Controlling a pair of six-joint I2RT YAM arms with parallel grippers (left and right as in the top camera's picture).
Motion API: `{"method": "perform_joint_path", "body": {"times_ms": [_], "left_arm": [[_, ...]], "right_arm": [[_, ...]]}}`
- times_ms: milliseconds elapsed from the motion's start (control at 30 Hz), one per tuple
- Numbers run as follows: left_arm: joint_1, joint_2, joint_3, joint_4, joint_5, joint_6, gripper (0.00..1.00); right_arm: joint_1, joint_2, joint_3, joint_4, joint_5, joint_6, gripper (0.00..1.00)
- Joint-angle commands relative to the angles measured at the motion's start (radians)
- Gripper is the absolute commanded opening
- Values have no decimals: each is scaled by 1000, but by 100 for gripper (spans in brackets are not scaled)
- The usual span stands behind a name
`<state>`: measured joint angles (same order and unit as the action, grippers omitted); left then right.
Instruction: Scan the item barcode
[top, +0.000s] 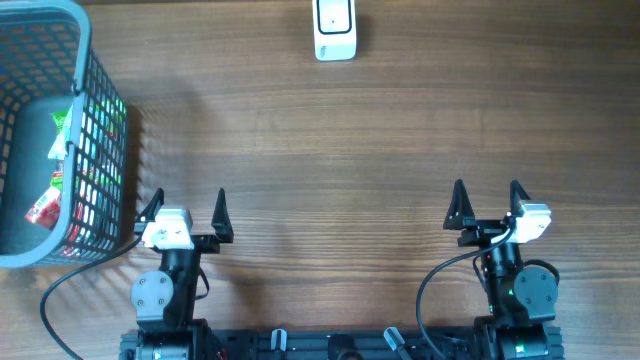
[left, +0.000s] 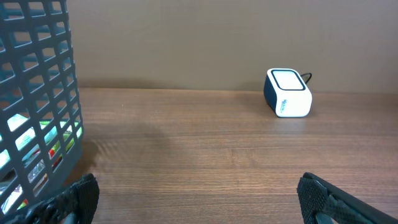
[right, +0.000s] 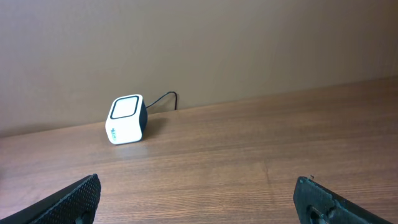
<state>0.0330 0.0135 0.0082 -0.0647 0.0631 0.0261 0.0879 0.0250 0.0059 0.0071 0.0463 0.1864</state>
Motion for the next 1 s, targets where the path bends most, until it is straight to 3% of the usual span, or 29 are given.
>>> {"method": "perform_joint_path", "body": {"times_ms": [0,967], "left_arm": [[5,-9,-2,-7,22,22,100],[5,-9,-2,-7,22,23,100]], "right_arm": [[-5,-2,-1,6,13,4,100],[-5,-2,-1,6,13,4,100]]}}
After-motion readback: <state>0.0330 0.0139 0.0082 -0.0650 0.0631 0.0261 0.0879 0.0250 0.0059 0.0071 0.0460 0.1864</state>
